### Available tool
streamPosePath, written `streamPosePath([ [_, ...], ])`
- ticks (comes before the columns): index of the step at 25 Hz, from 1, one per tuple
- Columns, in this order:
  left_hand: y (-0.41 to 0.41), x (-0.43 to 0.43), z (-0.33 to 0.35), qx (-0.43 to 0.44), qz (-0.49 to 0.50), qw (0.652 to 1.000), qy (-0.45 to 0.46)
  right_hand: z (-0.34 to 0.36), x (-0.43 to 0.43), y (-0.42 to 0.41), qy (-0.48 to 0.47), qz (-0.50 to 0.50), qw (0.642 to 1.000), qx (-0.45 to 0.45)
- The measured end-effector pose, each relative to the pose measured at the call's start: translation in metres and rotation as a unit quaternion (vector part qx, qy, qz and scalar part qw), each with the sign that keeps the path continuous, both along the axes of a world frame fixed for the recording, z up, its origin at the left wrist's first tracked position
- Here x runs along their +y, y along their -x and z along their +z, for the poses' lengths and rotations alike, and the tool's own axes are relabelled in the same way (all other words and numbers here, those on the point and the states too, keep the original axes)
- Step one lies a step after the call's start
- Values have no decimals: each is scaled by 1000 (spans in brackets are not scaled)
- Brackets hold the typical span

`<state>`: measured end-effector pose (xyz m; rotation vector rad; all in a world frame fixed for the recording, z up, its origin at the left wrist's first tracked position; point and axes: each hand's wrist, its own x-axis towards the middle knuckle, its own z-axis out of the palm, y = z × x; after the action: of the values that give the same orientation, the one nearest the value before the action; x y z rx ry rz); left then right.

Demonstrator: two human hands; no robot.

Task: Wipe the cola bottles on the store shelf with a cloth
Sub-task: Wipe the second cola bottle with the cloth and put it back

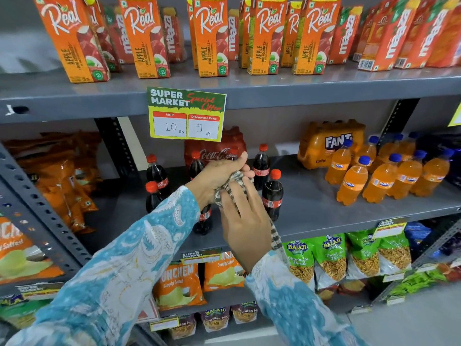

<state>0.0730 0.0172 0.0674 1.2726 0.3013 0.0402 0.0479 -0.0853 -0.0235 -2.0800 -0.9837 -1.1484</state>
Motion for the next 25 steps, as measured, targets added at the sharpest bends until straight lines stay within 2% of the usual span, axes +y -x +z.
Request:
streamPosePath([
  [8,-5,-5,0,24,-7,1000,-15,-34,-25,9,68,12,997,-35],
  [12,-13,3,12,14,2,1000,-14,-61,-38,15,81,34,996,-14],
  [17,-16,7,20,-38,19,994,-102,-85,-48,20,128,9,992,13],
  [19,-17,4,21,-61,-2,987,-145,-93,-52,22,149,35,985,81],
  [21,-18,-3,20,-86,-59,958,-266,-96,-53,21,101,59,986,119],
  [25,-28,-2,14,-68,-157,859,-483,-77,-53,19,37,61,994,88],
])
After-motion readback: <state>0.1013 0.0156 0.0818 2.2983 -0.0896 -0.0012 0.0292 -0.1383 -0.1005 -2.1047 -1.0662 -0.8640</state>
